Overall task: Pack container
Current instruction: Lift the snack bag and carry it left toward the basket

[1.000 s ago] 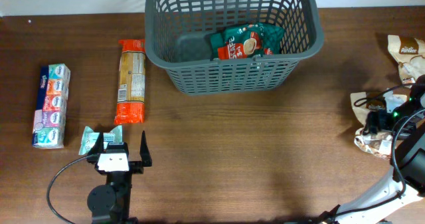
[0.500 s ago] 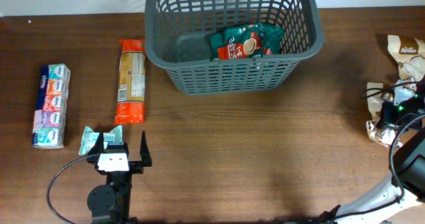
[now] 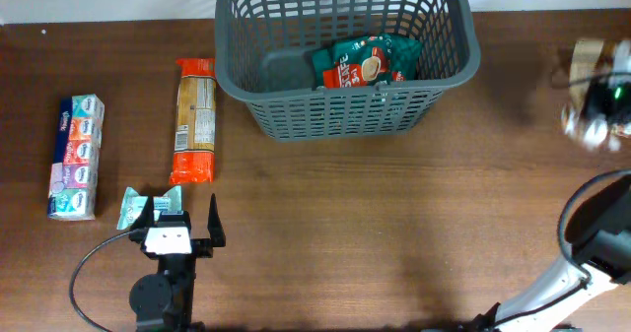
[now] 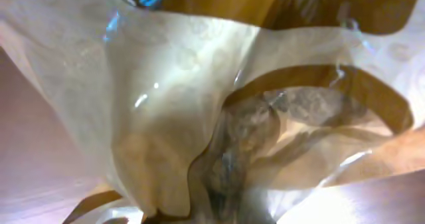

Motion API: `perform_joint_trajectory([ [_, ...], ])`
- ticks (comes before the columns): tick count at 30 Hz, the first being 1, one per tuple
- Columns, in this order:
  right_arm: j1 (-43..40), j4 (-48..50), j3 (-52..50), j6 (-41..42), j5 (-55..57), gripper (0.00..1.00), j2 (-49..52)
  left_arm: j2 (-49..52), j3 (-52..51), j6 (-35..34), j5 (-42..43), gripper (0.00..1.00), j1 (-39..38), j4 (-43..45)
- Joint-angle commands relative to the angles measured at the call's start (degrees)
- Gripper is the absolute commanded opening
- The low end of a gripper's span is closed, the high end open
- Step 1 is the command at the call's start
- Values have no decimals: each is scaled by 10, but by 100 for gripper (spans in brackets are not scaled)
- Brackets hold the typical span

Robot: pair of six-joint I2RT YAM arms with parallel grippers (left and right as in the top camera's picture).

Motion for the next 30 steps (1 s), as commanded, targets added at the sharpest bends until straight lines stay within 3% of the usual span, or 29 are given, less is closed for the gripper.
perform_joint_trajectory([
  [1,38,-23,134,31,-36,4,-9,-5,-5,9,-4,99,-3,1],
  [7,110,-7,347,51,-203,4,-9,-5,-5,9,-4,99,-3,1],
  [11,164,64,412,96,-262,4,-9,-5,-5,9,-4,99,-3,1],
  [20,315,170,399,126,-272,4,-3,-5,-5,9,-4,99,-3,1],
  [30,408,187,352,124,-226,4,69,-5,-5,9,-4,99,-3,1],
])
